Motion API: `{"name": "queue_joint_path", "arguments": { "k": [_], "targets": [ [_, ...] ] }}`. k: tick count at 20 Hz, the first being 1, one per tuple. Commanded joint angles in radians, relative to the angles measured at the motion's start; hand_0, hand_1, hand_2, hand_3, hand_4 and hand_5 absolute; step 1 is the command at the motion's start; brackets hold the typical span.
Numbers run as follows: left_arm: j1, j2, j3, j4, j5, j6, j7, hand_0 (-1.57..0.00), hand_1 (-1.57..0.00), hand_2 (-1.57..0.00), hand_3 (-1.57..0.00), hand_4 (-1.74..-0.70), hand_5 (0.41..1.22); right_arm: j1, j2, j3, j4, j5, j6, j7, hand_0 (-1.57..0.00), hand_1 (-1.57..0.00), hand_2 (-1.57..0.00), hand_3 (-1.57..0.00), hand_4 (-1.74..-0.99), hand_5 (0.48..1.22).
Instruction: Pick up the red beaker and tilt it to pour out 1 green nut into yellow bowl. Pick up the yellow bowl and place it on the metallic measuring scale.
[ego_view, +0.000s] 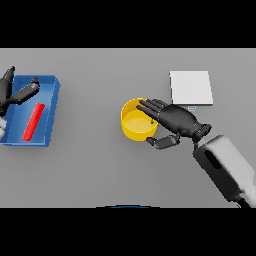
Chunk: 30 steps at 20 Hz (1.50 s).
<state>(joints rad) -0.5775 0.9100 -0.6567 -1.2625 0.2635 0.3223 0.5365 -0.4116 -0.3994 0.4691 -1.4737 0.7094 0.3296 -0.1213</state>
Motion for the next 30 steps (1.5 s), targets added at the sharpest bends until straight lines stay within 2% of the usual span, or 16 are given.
{"name": "queue_joint_path", "arguments": {
  "k": [1, 4, 8, 11, 16, 21, 23, 24, 25, 26, 27, 29, 30],
  "targets": [
    [0.001, 0.002, 0.0, -0.003, -0.002, 0.001, -0.009, 0.0, 0.0, 0.0, 0.0, -0.8, 0.718, -0.02, -0.004, 0.013, 0.02, 0.011, 0.01, -0.009, 0.0, 0.0, 0.0, 0.0, -1.277, 0.677],
    [0.002, 0.004, 0.001, -0.007, 0.001, 0.001, -0.002, 0.0, 0.0, 0.0, 0.0, -0.79, 0.717, -0.063, -0.002, 0.048, 0.059, 0.023, 0.045, -0.046, 0.0, 0.0, 0.0, 0.0, -1.255, 0.686],
    [-0.001, 0.002, 0.003, 0.002, 0.002, -0.006, -0.019, 0.0, 0.0, 0.0, 0.0, -0.8, 0.729, -0.126, 0.027, 0.082, 0.161, 0.037, 0.07, -0.064, 0.0, 0.0, 0.0, 0.0, -1.243, 0.682],
    [-0.002, 0.017, 0.003, -0.008, 0.001, -0.009, -0.011, 0.0, 0.0, 0.0, 0.0, -0.8, 0.734, -0.149, 0.038, 0.116, 0.207, 0.055, 0.098, -0.069, 0.0, 0.0, 0.0, 0.0, -1.27, 0.678],
    [-0.009, 0.002, 0.005, 0.011, 0.004, -0.014, -0.014, 0.0, 0.0, 0.0, 0.0, -0.8, 0.738, -0.18, 0.048, 0.138, 0.253, 0.071, 0.13, -0.051, 0.0, 0.0, 0.0, 0.0, -1.303, 0.674],
    [-0.019, 0.0, 0.0, 0.017, -0.009, -0.008, -0.01, 0.0, 0.0, 0.0, 0.0, -0.79, 0.729, -0.199, 0.053, 0.171, 0.263, 0.093, 0.157, -0.041, 0.0, 0.0, 0.0, -0.01, -1.308, 0.729],
    [-0.018, 0.007, 0.009, 0.022, 0.001, -0.015, -0.009, 0.0, 0.0, 0.0, 0.0, -0.79, 0.725, -0.216, 0.059, 0.174, 0.286, 0.104, 0.16, -0.02, -0.02, -0.04, -0.07, -0.09, -1.339, 0.784],
    [-0.021, 0.007, 0.01, 0.024, 0.002, -0.019, -0.014, 0.0, 0.0, 0.0, 0.0, -0.79, 0.723, -0.217, 0.06, 0.186, 0.294, 0.117, 0.154, -0.019, -0.09, -0.11, -0.13, -0.16, -1.362, 0.82],
    [-0.019, 0.008, 0.008, 0.014, 0.0, -0.014, -0.014, 0.0, 0.0, 0.0, 0.0, -0.79, 0.722, -0.214, 0.063, 0.192, 0.299, 0.123, 0.145, -0.03, -0.26, -0.24, -0.23, -0.25, -1.387, 0.9],
    [-0.016, 0.009, 0.009, 0.017, 0.0, -0.014, -0.017, 0.0, 0.0, 0.0, 0.0, -0.79, 0.723, -0.218, 0.058, 0.192, 0.304, 0.12, 0.146, -0.057, -0.51, -0.44, -0.39, -0.36, -1.425, 0.964],
    [-0.008, 0.016, 0.015, 0.006, 0.006, -0.012, -0.027, 0.0, 0.0, 0.0, 0.0, -0.8, 0.725, -0.217, 0.052, 0.192, 0.301, 0.116, 0.157, -0.06, -0.72, -0.66, -0.62, -0.47, -1.488, 1.016],
    [-0.003, 0.029, 0.02, -0.005, 0.014, -0.014, -0.019, 0.0, 0.0, 0.0, 0.0, -0.8, 0.727, -0.224, 0.045, 0.191, 0.29, 0.096, 0.216, -0.053, -1.03, -0.99, -0.97, -0.69, -1.571, 1.09],
    [-0.001, 0.029, 0.016, -0.013, 0.01, -0.01, -0.014, 0.0, 0.0, 0.0, 0.0, -0.8, 0.728, -0.227, 0.047, 0.195, 0.29, 0.095, 0.229, -0.04, -1.14, -1.11, -1.09, -0.87, -1.604, 1.116]
  ]
}}
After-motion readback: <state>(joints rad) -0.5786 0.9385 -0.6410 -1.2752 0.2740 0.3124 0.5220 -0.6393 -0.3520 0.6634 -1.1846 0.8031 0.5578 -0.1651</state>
